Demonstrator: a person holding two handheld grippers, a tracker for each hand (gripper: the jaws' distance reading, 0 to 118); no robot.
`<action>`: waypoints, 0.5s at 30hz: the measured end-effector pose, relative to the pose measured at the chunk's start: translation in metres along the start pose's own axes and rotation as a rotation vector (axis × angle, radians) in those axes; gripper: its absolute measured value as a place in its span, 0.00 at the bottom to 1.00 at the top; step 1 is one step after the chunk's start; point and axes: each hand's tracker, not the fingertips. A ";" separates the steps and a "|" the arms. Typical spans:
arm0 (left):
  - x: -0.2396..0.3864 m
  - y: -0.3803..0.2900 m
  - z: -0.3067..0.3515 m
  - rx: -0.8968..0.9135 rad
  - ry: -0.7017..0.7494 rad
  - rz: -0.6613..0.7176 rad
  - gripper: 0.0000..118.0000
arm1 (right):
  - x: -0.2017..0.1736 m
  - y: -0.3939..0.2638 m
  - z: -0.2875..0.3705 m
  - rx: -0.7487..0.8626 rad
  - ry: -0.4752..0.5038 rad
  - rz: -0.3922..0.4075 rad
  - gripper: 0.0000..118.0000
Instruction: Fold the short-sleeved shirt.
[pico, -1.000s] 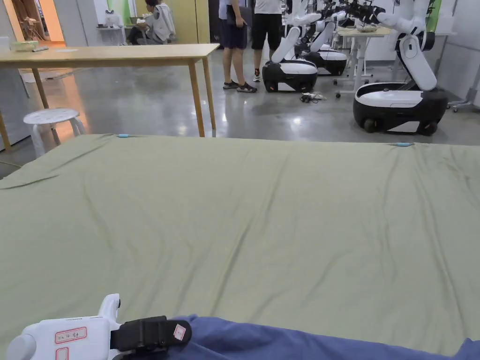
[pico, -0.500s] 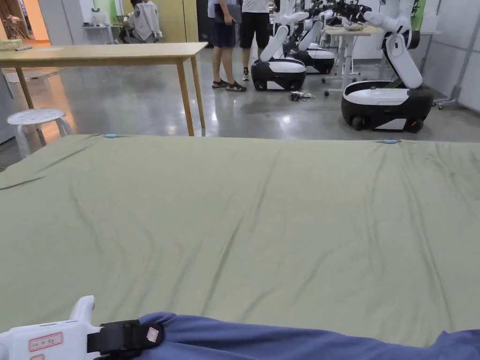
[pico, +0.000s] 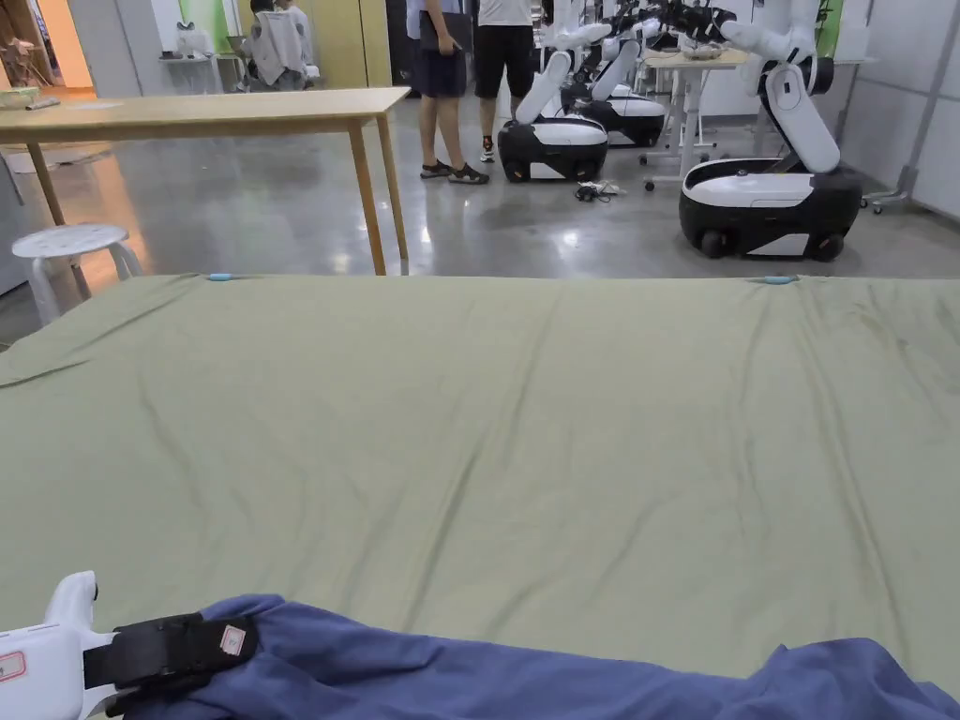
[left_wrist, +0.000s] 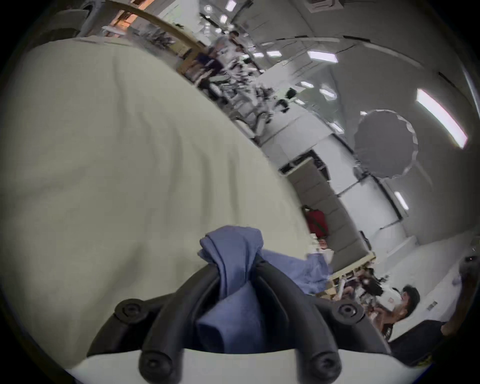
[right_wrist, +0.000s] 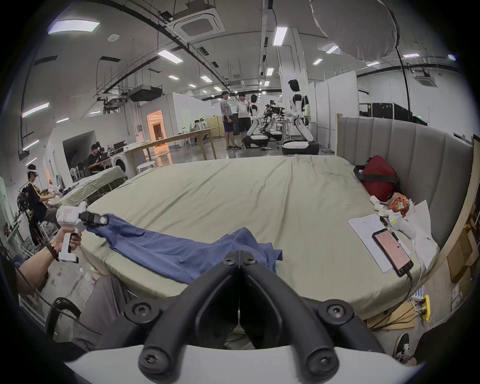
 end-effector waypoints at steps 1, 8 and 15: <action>0.013 0.003 -0.002 -0.013 -0.025 -0.019 0.09 | 0.000 0.000 0.000 -0.001 -0.001 0.001 0.00; 0.094 -0.007 -0.072 -0.100 -0.065 -0.044 0.09 | 0.003 -0.004 0.004 0.004 0.005 -0.011 0.00; 0.073 -0.048 -0.178 -0.248 -0.004 0.015 0.09 | 0.018 -0.013 0.018 0.000 -0.017 -0.030 0.00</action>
